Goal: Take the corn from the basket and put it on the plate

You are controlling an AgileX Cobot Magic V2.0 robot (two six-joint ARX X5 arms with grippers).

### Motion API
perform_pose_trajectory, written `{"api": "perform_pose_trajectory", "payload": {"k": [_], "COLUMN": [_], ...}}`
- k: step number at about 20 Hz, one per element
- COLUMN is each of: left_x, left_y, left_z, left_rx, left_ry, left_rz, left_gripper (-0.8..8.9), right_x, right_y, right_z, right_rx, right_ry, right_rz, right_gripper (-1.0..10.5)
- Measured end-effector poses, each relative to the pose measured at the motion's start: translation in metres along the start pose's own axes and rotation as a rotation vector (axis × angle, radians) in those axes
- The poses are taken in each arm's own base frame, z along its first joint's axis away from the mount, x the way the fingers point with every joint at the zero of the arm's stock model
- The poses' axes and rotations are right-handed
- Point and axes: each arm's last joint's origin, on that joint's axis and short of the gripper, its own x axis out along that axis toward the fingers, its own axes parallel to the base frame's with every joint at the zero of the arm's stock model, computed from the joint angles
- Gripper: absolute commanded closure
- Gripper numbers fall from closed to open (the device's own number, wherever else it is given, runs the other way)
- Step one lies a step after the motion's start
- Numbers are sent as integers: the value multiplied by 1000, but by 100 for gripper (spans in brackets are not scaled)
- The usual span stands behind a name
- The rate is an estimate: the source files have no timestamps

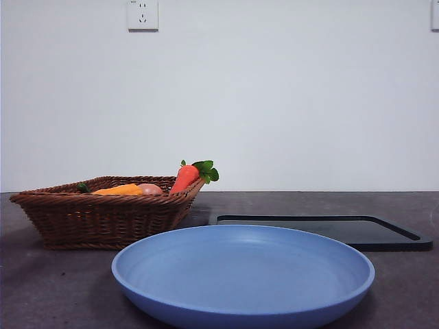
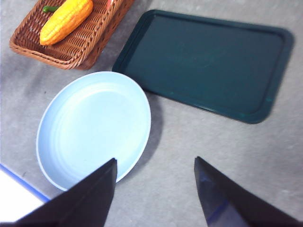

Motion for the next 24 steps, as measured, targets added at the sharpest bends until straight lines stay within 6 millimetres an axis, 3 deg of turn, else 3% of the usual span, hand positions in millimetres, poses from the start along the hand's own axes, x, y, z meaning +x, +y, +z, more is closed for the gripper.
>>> {"api": "perform_pose_trajectory", "payload": {"k": [5, 11, 19, 24], "left_x": [0, 0, 0, 0], "left_y": [0, 0, 0, 0], "left_z": [2, 2, 2, 2], "left_rx": [-5, -6, -9, -9], "left_ry": [-18, -18, -18, -18], "left_rz": [-1, -1, -1, 0], "left_gripper": [422, 422, 422, 422], "right_x": [33, 89, 159, 186], "right_y": [-6, -15, -19, -19], "right_z": [14, 23, 16, 8], "right_rx": [20, 31, 20, 14], "right_ry": [96, 244, 400, 459], "right_rz": [58, 101, 145, 160], "right_gripper": [674, 675, 679, 683]}}
